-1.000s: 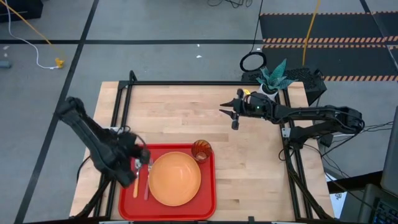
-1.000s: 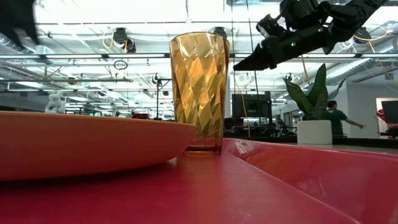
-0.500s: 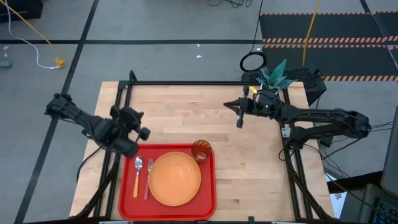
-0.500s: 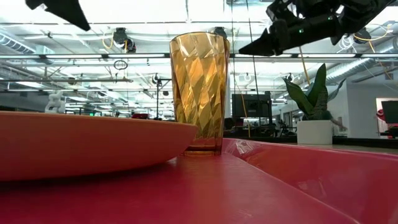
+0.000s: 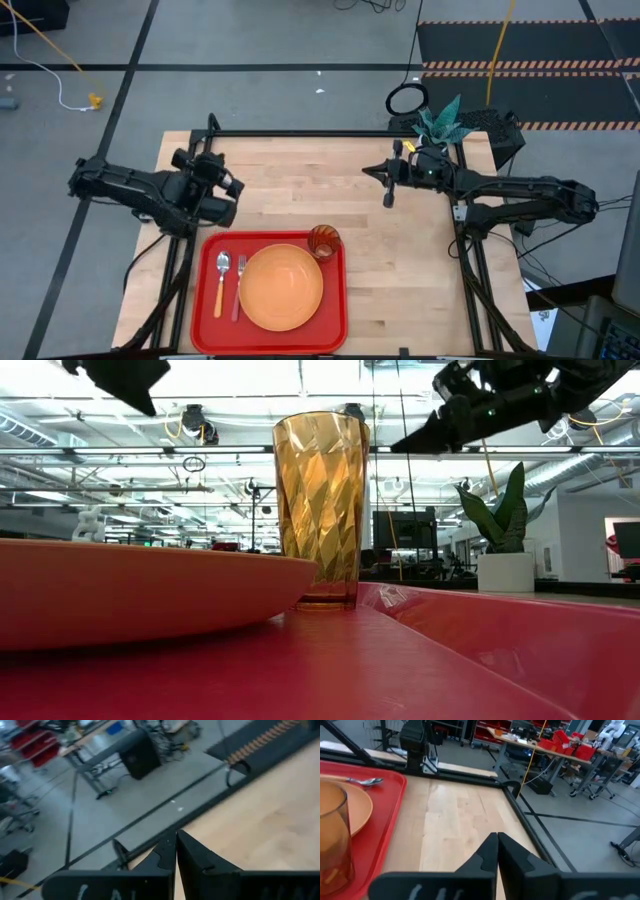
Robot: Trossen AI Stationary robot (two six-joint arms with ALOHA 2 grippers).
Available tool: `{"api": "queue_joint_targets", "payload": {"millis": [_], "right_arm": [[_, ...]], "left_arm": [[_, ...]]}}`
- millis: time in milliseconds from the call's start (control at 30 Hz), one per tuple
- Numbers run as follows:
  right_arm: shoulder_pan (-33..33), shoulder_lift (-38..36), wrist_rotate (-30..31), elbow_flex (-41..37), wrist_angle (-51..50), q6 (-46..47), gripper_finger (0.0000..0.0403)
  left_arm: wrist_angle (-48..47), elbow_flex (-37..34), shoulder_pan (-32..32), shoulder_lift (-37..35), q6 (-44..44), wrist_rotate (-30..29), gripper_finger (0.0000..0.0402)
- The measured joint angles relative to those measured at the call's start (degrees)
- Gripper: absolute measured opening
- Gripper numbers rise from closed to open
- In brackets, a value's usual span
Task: Pick and place plate/cup/fork/spoon on tray
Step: Return to Home Position
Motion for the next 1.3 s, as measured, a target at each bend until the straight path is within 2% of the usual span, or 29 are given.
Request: {"api": "queue_joint_targets", "payload": {"millis": [167, 300, 467, 567, 667, 800, 1000, 1300], "right_arm": [[0.01, 0.01, 0.01, -2.17, 1.64, 1.48, 0.0001], [0.02, 0.01, 0.00, -3.12, 1.64, 3.20, 0.0001], [0.04, -0.01, 0.00, -4.97, 1.76, 3.82, 0.0000], [0.07, 0.00, -0.02, -6.24, 1.81, 4.88, 0.0000], [0.33, 0.00, 0.00, -7.89, 3.56, 6.31, 0.0000], [1.62, -0.26, 0.00, -11.63, 10.18, 6.23, 0.0000], [2.05, -4.45, 1.78, -19.07, 18.17, 7.03, 0.0000], [2.05, -15.76, 2.05, -25.85, 17.71, 9.93, 0.0000]], "left_arm": [[3.68, -4.08, 5.22, -0.04, 2.10, -0.41, 0.0017], [15.43, -9.45, 8.76, -1.59, 13.35, 4.41, 0.0017], [40.53, -17.63, 12.33, -5.43, 37.08, 14.45, 0.0017], [56.26, -23.51, 14.36, -8.06, 51.62, 23.68, 0.0017], [69.58, -29.65, 16.48, -10.66, 61.15, 33.31, 0.0017], [78.61, -36.47, 19.98, -13.96, 64.63, 40.60, 0.0017], [86.94, -45.46, 24.49, -17.73, 65.01, 46.54, 0.0017], [103.53, -52.45, 28.15, -18.42, 70.64, 55.84, 0.0017]]}}
